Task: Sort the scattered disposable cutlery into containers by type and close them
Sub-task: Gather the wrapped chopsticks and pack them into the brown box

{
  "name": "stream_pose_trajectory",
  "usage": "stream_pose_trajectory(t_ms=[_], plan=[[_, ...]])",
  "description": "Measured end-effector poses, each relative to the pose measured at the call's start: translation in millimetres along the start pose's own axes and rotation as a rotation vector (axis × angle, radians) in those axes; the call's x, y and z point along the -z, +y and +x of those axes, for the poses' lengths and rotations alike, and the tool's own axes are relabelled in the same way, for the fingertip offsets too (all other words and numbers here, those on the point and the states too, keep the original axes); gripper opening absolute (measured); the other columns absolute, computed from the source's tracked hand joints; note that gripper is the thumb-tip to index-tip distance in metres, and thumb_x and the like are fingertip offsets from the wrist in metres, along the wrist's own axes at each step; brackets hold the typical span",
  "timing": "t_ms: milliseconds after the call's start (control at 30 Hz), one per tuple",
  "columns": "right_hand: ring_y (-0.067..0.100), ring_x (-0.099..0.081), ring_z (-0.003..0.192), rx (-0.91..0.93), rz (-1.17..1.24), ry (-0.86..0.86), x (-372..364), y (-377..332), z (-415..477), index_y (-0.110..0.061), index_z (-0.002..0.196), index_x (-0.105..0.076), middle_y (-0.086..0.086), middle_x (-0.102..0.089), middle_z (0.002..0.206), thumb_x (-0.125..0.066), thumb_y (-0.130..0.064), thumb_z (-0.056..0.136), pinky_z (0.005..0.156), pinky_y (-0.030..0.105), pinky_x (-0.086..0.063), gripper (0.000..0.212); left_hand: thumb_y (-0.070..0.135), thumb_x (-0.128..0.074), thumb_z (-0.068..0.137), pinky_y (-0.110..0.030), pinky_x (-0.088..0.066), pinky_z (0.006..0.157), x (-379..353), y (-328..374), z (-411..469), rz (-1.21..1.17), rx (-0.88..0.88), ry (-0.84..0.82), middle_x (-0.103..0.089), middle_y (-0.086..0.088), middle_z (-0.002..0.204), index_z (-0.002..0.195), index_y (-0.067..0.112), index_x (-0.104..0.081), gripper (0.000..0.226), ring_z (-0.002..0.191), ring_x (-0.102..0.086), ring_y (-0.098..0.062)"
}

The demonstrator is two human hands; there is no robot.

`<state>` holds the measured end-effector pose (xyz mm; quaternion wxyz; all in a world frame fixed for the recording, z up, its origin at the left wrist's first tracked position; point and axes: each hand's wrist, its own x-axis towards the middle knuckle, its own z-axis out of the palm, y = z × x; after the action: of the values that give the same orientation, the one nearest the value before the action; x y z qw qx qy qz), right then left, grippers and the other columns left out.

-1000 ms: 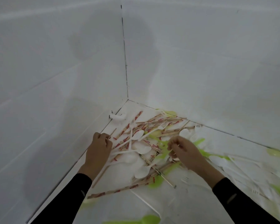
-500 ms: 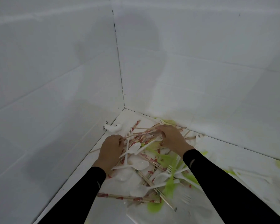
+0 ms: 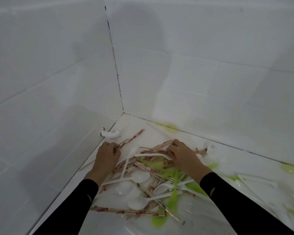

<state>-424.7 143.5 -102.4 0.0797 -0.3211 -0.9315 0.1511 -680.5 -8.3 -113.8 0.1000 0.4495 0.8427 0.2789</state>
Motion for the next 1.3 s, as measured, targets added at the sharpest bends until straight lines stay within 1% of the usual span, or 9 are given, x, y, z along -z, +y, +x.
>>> stream_pose_trajectory(t_ms=[133,233,433,533,633,767,900,1067,1300], plan=[[0.025,-0.060,0.097,-0.020,0.149,0.044,15.0,2.8,-41.1,-0.010,0.118,-0.064,0.006,-0.062,0.110,-0.045,-0.023,0.102,0.080,0.036,-0.049,0.028,0.014,-0.045,0.101,-0.032,-0.043,0.070,9.9,16.6,-3.9,-0.137,-0.004,0.041,-0.063,0.000,0.087,0.108,0.011,-0.057,0.014,0.079,-0.058,-0.021],[0.025,-0.063,0.096,-0.090,0.200,0.050,28.8,4.3,-69.1,-0.012,0.124,-0.060,0.006,-0.066,0.108,-0.044,-0.019,0.102,0.081,0.037,-0.049,0.028,0.015,-0.041,0.103,-0.021,-0.038,0.056,17.7,40.1,-9.1,-0.264,-0.030,0.004,-0.060,0.003,0.078,0.112,0.017,-0.054,0.016,0.061,-0.051,-0.007],[0.016,-0.065,0.072,-0.202,0.302,0.063,43.0,19.3,-98.9,-0.023,0.124,-0.048,-0.013,-0.066,0.094,-0.042,-0.011,0.101,0.064,0.036,-0.052,0.027,0.039,-0.054,0.098,-0.021,-0.029,0.048,15.3,81.4,-17.8,-0.355,-0.123,-0.014,-0.038,0.009,0.056,0.080,0.024,-0.052,0.023,0.049,-0.036,-0.006],[0.011,-0.060,0.061,-0.224,0.392,0.129,52.1,21.5,-98.2,-0.035,0.106,-0.042,-0.008,-0.062,0.078,-0.037,-0.014,0.102,0.059,0.036,-0.049,0.022,0.042,-0.051,0.099,-0.029,-0.037,0.056,1.9,92.6,-13.2,-0.182,-0.179,-0.132,-0.051,0.008,0.061,0.068,0.021,-0.047,0.037,0.057,-0.049,-0.011],[0.008,-0.040,0.046,-0.272,0.489,0.232,64.7,17.3,-93.8,-0.033,0.094,-0.044,-0.003,-0.045,0.059,-0.037,-0.013,0.102,0.047,0.025,-0.032,0.022,0.017,-0.048,0.100,-0.035,-0.050,0.078,-12.4,100.9,-6.4,-0.119,-0.230,-0.252,-0.069,-0.003,0.097,0.103,0.014,-0.063,0.015,0.090,-0.064,-0.022],[0.005,-0.034,0.044,-0.241,0.603,0.291,75.6,13.0,-81.0,-0.036,0.114,-0.050,-0.010,-0.038,0.054,-0.036,-0.027,0.105,0.047,0.018,-0.030,0.018,0.006,-0.048,0.094,-0.033,-0.047,0.084,-28.5,117.6,0.3,-0.044,-0.250,-0.251,-0.064,-0.002,0.113,0.127,0.012,-0.053,0.034,0.102,-0.060,-0.023],[0.007,-0.040,0.047,-0.182,0.439,0.233,67.9,18.1,-60.1,-0.027,0.112,-0.050,-0.008,-0.042,0.058,-0.035,-0.024,0.106,0.052,0.020,-0.029,0.017,0.017,-0.053,0.096,-0.034,-0.045,0.080,-47.9,120.6,11.2,0.080,-0.228,-0.205,-0.063,-0.007,0.102,0.109,0.008,-0.064,0.019,0.097,-0.059,-0.026],[0.022,-0.057,0.086,-0.020,0.130,0.125,40.4,32.4,-45.5,-0.013,0.109,-0.056,-0.003,-0.057,0.098,-0.039,-0.018,0.101,0.074,0.038,-0.048,0.020,0.014,-0.055,0.094,-0.034,-0.043,0.074,-55.2,121.1,17.4,0.190,-0.220,-0.232,-0.062,-0.009,0.094,0.095,0.006,-0.065,0.013,0.091,-0.058,-0.027],[0.021,-0.048,0.121,-0.009,-0.101,-0.048,20.4,38.6,-38.1,-0.022,0.146,-0.042,-0.002,-0.052,0.136,-0.048,-0.031,0.101,0.097,0.033,-0.040,0.046,0.023,-0.050,0.099,-0.033,-0.041,0.070,-53.9,101.7,17.5,0.098,-0.254,-0.202,-0.056,-0.006,0.087,0.099,0.007,-0.065,0.021,0.081,-0.048,-0.024]])
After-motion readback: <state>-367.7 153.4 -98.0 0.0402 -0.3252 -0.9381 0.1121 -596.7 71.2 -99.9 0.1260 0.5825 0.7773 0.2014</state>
